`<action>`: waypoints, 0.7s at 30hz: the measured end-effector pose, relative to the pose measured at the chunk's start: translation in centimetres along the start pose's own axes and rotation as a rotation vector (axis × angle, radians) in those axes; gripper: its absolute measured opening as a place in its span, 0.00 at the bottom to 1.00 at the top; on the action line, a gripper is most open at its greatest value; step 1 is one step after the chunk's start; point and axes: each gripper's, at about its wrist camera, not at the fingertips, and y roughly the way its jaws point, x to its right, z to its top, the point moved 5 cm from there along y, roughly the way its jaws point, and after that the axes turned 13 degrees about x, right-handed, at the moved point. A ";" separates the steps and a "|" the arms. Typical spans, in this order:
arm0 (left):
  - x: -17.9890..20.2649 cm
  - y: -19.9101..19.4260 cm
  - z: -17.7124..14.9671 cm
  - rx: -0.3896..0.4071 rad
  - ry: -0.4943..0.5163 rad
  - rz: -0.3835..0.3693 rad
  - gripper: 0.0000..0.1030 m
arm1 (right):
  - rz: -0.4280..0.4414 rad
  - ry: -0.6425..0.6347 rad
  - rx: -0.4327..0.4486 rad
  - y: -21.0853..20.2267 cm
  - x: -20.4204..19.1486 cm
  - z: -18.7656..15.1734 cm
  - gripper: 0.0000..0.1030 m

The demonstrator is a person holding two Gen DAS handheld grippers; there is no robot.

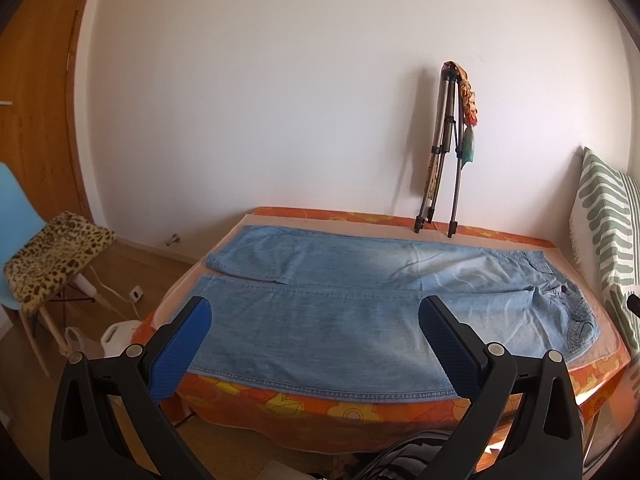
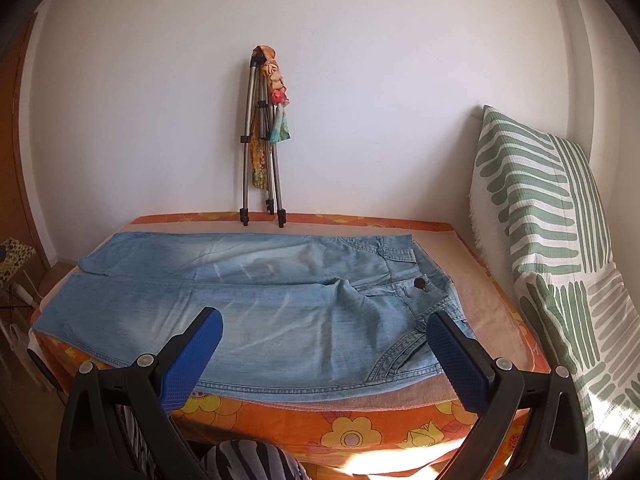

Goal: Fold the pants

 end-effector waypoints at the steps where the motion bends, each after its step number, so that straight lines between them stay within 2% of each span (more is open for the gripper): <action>1: -0.5 0.0 -0.1 -0.002 -0.003 0.006 1.00 | 0.012 -0.011 0.002 0.0 -0.4 0.2 0.99; 9: -4.6 0.9 -1.8 -0.028 0.015 0.029 0.98 | 0.151 -0.154 0.006 0.6 -4.7 0.5 0.96; 11: -5.6 1.2 -2.4 -0.037 0.032 0.032 0.93 | 0.198 -0.194 -0.009 1.3 -6.0 0.0 0.94; 13: -6.5 1.9 -3.1 -0.064 0.050 0.033 0.83 | 0.255 -0.222 -0.023 1.9 -7.2 -0.5 0.92; 15: -7.5 2.5 -4.2 -0.103 0.048 0.030 0.78 | 0.330 -0.240 -0.040 2.4 -8.7 -1.3 0.91; 17: -8.3 3.2 -5.3 -0.137 0.034 0.011 0.75 | 0.405 -0.268 -0.069 3.0 -10.5 -2.2 0.90; 19: -9.1 3.9 -6.4 -0.175 0.025 0.004 0.68 | 0.461 -0.315 -0.104 3.9 -12.4 -3.5 0.86; 21: -10.0 4.6 -7.3 -0.206 0.007 -0.011 0.62 | 0.528 -0.371 -0.147 4.7 -14.9 -5.2 0.74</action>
